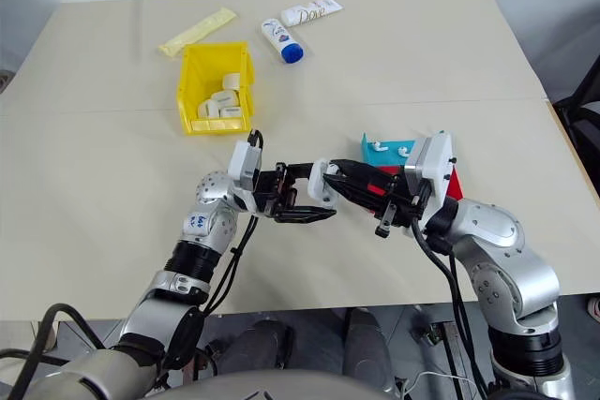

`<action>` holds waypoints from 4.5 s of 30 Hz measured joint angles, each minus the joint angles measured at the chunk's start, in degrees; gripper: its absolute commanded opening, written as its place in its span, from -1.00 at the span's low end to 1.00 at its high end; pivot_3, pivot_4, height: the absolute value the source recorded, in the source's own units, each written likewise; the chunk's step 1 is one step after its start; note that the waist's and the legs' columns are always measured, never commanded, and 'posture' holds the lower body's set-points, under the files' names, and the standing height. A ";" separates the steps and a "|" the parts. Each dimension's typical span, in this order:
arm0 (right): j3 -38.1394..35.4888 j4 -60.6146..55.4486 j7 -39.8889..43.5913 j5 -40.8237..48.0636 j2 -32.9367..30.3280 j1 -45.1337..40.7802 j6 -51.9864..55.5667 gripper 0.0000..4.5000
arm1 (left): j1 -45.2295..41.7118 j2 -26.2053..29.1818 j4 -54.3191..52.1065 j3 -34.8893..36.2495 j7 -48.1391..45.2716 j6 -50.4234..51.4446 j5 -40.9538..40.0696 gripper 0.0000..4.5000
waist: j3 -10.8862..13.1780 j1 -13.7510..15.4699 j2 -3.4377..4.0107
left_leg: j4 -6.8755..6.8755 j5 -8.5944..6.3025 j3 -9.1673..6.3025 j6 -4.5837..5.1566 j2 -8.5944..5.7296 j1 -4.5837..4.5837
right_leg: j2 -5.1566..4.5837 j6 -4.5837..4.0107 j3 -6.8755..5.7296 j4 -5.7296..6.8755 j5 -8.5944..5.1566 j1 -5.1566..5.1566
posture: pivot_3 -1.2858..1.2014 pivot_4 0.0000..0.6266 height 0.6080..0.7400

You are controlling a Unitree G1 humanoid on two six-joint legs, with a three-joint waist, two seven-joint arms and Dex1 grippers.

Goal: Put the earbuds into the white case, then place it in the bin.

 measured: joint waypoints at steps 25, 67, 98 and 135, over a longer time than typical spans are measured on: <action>1.90 0.50 0.11 0.53 -6.30 -7.55 6.22 -0.07 | -1.33 0.17 2.83 2.12 0.64 -4.16 0.79 0.23 | 0.01 0.08 -0.03 | 0.00 0.00 0.00 0.00 0.01 -0.02 | -0.01 0.00 -0.01 -0.06 0.00 0.00 | 0.03 -0.52 1.00; -49.90 -11.55 -2.17 6.24 -5.82 43.99 14.84 0.98 | -6.86 9.02 15.84 10.33 1.28 -9.87 0.85 0.23 | 0.11 1.32 -0.18 | -0.07 -0.07 0.05 0.12 0.04 0.06 | 0.02 0.08 0.04 -0.15 0.07 0.15 | 0.03 -0.52 1.00; 25.06 51.64 10.47 -26.92 -17.18 -47.61 19.96 0.16 | 9.06 5.87 -6.59 9.12 14.07 -10.13 0.64 0.23 | 0.25 -0.08 -0.12 | -0.05 0.14 0.22 0.01 -0.01 -0.27 | -0.03 0.00 0.09 -0.02 0.25 -0.28 | 0.03 -0.52 1.00; 26.94 83.48 18.42 -44.44 -2.02 -58.84 9.81 0.16 | 15.24 6.19 -14.33 6.62 18.76 -9.44 0.10 0.23 | 0.15 -1.53 0.05 | -0.08 0.22 0.30 -0.10 0.01 -0.40 | 0.02 -0.09 0.13 0.17 0.29 -0.61 | 0.03 -0.52 1.00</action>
